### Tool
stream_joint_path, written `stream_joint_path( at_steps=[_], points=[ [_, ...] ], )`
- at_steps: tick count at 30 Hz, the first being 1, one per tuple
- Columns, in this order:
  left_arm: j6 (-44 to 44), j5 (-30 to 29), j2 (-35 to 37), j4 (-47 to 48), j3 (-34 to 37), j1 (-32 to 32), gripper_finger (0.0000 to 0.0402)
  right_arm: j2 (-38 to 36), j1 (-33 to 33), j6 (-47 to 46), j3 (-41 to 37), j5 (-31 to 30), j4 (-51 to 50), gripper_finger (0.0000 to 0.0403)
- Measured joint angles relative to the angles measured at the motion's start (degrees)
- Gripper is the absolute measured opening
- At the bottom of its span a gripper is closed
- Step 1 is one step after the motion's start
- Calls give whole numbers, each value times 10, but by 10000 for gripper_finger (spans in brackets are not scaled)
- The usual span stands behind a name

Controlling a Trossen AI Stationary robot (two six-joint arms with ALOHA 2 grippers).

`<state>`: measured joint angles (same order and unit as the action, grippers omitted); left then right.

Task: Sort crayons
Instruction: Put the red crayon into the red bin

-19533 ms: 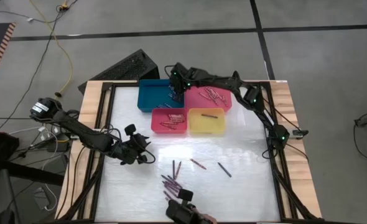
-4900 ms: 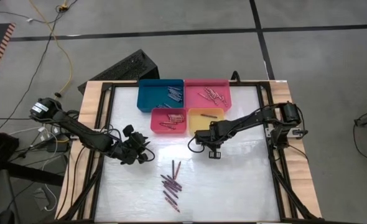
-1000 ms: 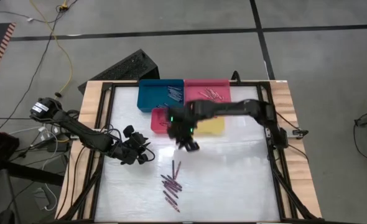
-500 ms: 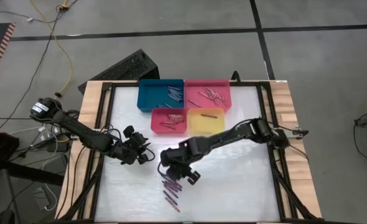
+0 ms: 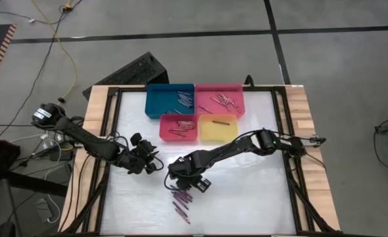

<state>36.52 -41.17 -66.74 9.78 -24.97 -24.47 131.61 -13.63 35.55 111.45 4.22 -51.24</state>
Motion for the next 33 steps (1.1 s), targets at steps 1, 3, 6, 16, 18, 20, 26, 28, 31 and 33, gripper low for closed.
stream_joint_path(
  at_steps=[1,3,6,16,18,20,26,28,31,33],
  points=[
    [-1,0,0,-1,0,0,94,0,1,0,0,-1,-4,118],
    [-1,0,0,-1,0,0,94,8,3,-1,1,4,-8,119],
    [-1,-1,0,-2,0,0,94,8,4,-1,2,2,-11,118],
    [-1,0,0,-2,0,0,94,9,16,-75,1,-5,-8,89],
    [-2,0,0,-2,0,0,94,9,17,-84,1,-5,-7,75],
    [-2,0,0,-2,0,0,94,9,18,-86,1,-6,-6,62],
    [-2,0,0,-2,0,0,94,9,17,-101,1,-10,-6,20],
    [-2,0,0,-2,0,0,94,9,17,-113,1,-10,-7,7],
    [-1,0,0,-2,0,0,94,7,17,-125,1,-5,-12,6],
    [0,0,0,-2,0,0,94,7,18,-131,0,-3,-13,6]
  ],
)
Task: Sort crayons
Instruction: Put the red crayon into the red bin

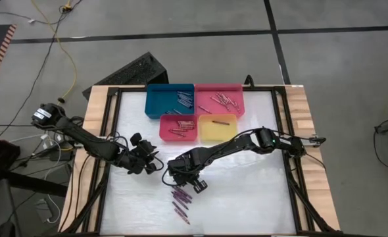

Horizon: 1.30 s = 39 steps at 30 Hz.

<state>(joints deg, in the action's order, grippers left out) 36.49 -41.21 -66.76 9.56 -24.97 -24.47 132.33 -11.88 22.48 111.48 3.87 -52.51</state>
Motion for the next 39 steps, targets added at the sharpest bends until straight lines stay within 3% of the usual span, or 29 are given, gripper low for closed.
stream_joint_path(
  at_steps=[7,13,20,24,39],
  points=[
    [0,0,0,0,0,0,94,0,1,3,38,3,-45,4],
    [0,0,0,0,0,0,94,-1,16,18,114,-3,-104,3],
    [0,-1,0,0,0,0,94,-3,55,43,184,-70,-162,5],
    [0,0,0,0,0,0,94,-2,89,46,200,-102,-165,7],
    [-2,0,0,0,0,0,94,2,204,9,197,-89,-122,8]
  ],
)
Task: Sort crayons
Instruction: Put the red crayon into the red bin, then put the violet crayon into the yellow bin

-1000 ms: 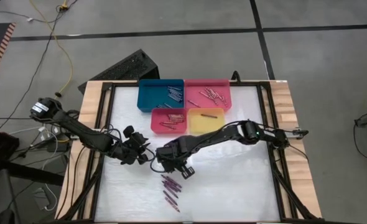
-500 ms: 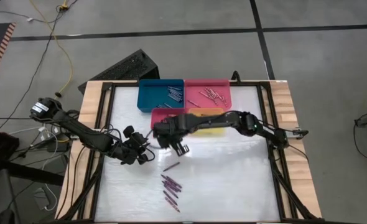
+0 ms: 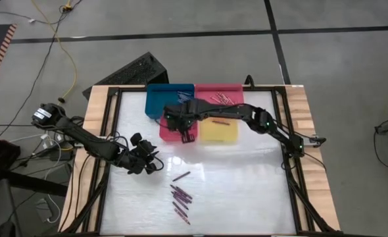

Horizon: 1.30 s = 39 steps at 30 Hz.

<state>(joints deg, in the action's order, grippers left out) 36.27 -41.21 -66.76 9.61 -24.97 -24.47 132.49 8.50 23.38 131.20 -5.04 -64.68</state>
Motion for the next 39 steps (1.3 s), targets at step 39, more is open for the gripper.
stream_joint_path(
  at_steps=[39],
  points=[
    [-2,-3,0,0,0,0,94,11,-26,-55,35,34,-99,102]
  ],
)
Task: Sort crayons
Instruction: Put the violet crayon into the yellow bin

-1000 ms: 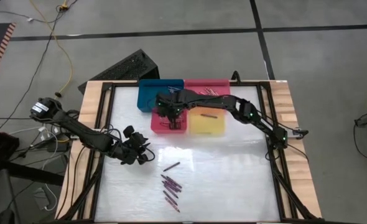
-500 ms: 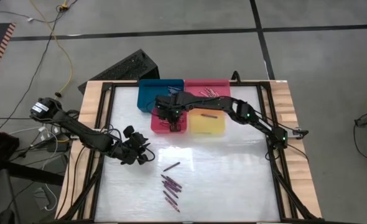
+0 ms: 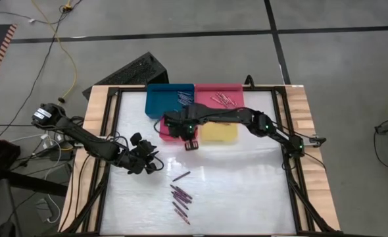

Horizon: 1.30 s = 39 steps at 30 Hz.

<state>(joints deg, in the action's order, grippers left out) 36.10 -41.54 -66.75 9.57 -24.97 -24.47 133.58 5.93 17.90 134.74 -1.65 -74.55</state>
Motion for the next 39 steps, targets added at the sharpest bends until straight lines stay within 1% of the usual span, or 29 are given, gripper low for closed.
stream_joint_path(
  at_steps=[4,9,12,18,26,29,32,35,39],
  points=[
    [0,-3,0,0,0,0,94,-14,-39,5,2,-5,-1,102],
    [4,0,0,0,0,0,94,-17,-89,-19,2,-1,8,102],
    [5,2,0,0,0,0,94,-13,-122,-21,-1,0,26,102],
    [9,2,0,0,0,0,94,-10,-170,1,-34,0,87,102],
    [10,2,0,0,0,0,94,-11,-192,1,-92,0,171,102],
    [12,2,0,0,0,0,94,-11,-191,-3,-109,1,174,102],
    [12,2,0,0,0,0,94,-11,-189,-14,-139,1,211,102],
    [12,2,0,0,0,0,94,-10,-189,-16,-154,1,209,102],
    [12,2,0,0,0,0,94,-12,-189,-20,-182,4,246,102]
  ],
)
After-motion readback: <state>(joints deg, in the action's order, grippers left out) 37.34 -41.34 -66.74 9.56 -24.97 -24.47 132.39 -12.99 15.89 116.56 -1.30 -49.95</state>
